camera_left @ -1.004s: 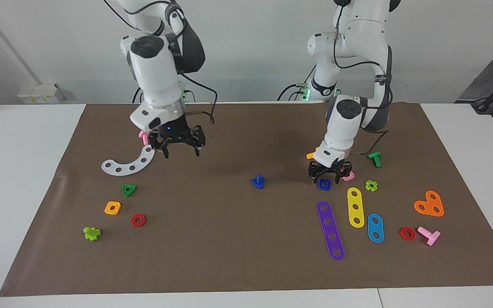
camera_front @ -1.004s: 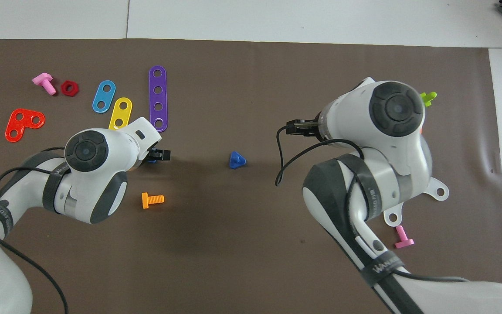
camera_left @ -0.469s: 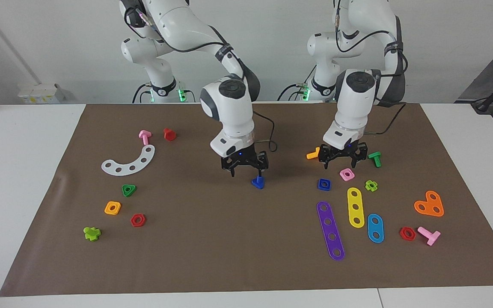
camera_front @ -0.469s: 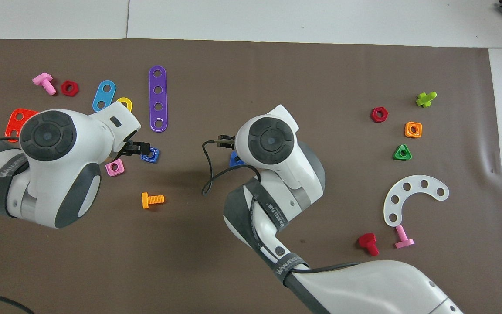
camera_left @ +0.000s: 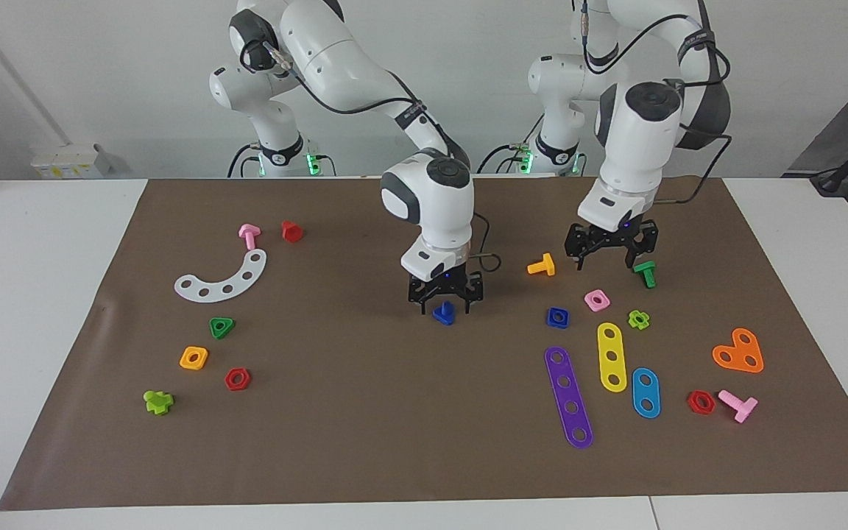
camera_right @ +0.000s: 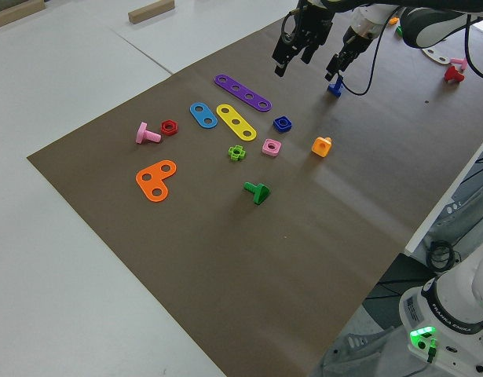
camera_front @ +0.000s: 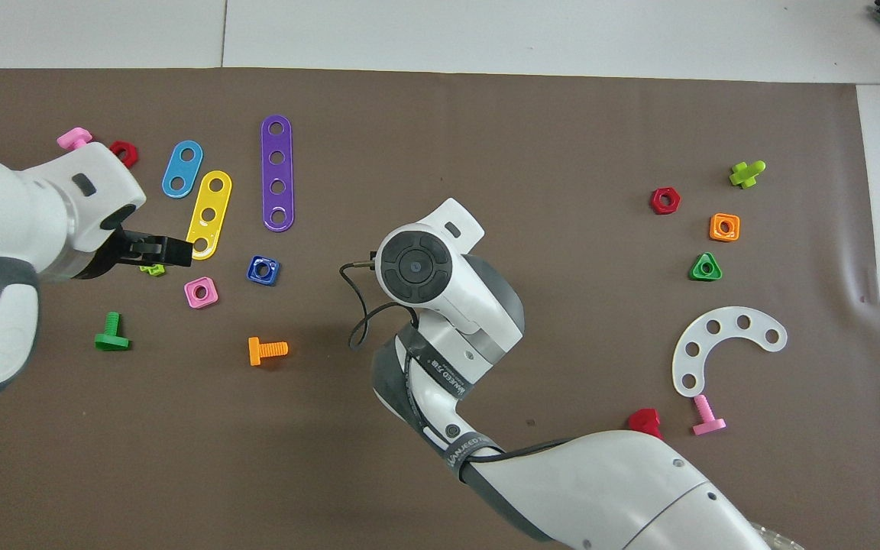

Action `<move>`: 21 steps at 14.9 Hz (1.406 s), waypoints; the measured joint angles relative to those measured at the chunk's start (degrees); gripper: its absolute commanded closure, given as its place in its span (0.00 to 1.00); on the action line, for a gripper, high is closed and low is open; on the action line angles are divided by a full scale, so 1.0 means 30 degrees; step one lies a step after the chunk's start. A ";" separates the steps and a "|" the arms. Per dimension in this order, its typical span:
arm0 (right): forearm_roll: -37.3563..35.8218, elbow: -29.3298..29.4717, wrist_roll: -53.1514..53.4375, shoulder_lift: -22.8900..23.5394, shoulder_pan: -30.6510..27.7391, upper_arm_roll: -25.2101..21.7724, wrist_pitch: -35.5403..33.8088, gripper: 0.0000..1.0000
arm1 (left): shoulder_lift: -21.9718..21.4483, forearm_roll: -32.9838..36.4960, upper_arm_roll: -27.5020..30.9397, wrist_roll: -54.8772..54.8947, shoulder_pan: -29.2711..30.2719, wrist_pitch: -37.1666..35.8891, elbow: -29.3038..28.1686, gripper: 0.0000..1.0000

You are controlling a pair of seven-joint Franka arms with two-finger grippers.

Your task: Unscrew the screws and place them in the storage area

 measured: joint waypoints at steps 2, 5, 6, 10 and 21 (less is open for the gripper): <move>-0.0002 0.0032 -0.0003 0.0000 0.0024 0.0019 0.0000 0.57 | -0.0429 -0.0073 0.0477 0.1137 0.0133 -0.1642 0.1016 0.00; -0.0002 0.0039 -0.0013 0.0000 0.0079 0.0132 0.0000 0.57 | -0.0445 -0.0081 0.0530 0.1818 0.0585 -0.3407 0.2716 0.00; -0.0002 0.0039 -0.0021 0.0000 0.0086 0.0168 0.0000 0.57 | -0.0390 -0.0084 0.0513 0.1936 0.0777 -0.3959 0.3254 0.00; -0.0002 -0.0057 -0.0066 0.0023 0.0130 0.0340 -0.0016 0.62 | 0.0307 -0.0128 0.0490 0.2530 0.1403 -0.5769 0.5269 0.00; -0.0002 -0.0402 -0.0574 0.0057 0.0167 0.0470 -0.0265 0.68 | 0.0839 -0.0575 0.0386 0.2635 0.1888 -0.6222 0.5772 0.00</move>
